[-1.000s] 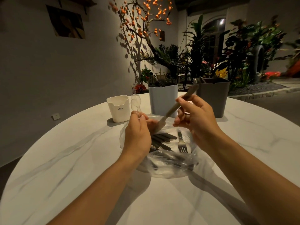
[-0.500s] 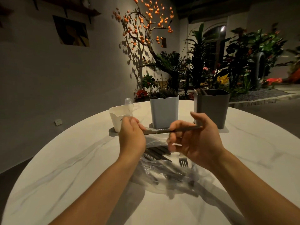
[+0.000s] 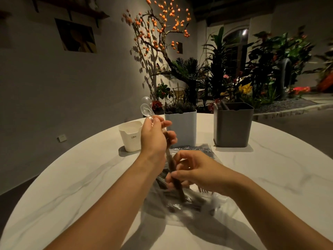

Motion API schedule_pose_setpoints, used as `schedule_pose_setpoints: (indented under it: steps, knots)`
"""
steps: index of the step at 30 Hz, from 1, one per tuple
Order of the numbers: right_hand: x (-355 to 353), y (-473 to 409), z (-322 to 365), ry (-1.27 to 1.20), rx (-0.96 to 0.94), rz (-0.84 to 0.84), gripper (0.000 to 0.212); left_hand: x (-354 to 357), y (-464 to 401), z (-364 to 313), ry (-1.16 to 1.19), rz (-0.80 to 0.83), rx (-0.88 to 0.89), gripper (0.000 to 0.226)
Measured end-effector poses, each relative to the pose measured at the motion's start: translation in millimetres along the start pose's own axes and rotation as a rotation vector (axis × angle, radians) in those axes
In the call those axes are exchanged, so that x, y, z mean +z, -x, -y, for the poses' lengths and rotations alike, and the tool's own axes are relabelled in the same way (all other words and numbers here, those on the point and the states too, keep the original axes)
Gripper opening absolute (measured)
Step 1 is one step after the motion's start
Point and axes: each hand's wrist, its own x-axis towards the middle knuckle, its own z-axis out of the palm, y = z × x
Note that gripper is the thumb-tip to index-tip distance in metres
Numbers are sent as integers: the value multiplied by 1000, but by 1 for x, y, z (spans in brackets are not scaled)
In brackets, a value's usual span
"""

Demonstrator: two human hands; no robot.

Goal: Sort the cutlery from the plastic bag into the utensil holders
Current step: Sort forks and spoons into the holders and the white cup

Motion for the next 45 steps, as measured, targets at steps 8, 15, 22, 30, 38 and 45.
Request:
schedule_pose_setpoints:
  steps: [8,15,22,30,38,45]
  knots:
    - [-24,-20,32,148,-299,-436,40,17,-12,-12,-70,168,22,23]
    - [-49,-24,47,162,-277,-450,47,50,-32,-19,-17,203,49,25]
    - [-88,-28,53,255,-330,-587,69,96,-48,-12,-70,224,115,30]
    - [-142,-26,67,698,-351,-617,93,141,-81,-5,-107,114,134,29]
    - [-196,-38,72,809,-424,-839,75,170,-108,5,-232,222,132,28]
    - [-235,-57,64,937,-430,-947,93,186,-123,23,-219,408,26,26]
